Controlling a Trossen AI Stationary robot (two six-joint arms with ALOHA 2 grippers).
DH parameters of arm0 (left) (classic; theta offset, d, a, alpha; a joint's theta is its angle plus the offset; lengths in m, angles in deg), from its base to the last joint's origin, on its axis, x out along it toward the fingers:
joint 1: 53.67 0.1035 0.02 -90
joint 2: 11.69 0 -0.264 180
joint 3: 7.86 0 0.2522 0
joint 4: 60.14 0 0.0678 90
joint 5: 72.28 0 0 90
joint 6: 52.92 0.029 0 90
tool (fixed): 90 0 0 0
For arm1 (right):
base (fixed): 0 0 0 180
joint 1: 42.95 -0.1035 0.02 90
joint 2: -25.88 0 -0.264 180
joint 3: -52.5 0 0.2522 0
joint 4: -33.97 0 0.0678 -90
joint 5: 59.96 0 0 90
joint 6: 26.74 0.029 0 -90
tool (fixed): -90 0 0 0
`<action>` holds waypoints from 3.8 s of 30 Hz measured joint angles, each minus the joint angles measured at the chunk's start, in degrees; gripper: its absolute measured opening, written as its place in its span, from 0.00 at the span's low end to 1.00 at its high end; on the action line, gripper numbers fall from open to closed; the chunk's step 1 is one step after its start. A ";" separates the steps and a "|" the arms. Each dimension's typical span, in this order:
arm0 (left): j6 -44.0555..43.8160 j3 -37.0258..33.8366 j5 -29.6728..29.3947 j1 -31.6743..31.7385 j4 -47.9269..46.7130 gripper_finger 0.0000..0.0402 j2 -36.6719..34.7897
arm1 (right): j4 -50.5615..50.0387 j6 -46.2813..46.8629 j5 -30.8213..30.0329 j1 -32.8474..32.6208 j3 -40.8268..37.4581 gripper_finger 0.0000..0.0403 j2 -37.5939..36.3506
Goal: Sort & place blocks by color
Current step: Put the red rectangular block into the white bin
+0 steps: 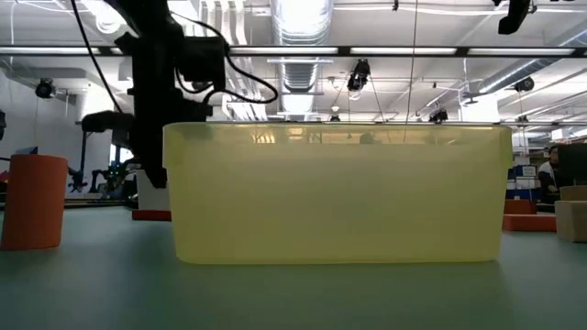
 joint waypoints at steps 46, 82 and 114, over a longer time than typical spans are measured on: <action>0.27 -6.79 2.75 3.93 14.72 0.48 -0.02 | 0.05 5.78 -0.01 0.00 0.00 0.02 0.00; -0.25 -10.81 4.20 3.89 15.40 0.27 -0.02 | 0.08 6.77 -0.10 0.02 0.00 0.02 0.00; -2.41 26.42 8.14 23.59 -9.83 0.27 7.34 | 0.06 6.88 -0.10 0.04 0.00 0.02 0.00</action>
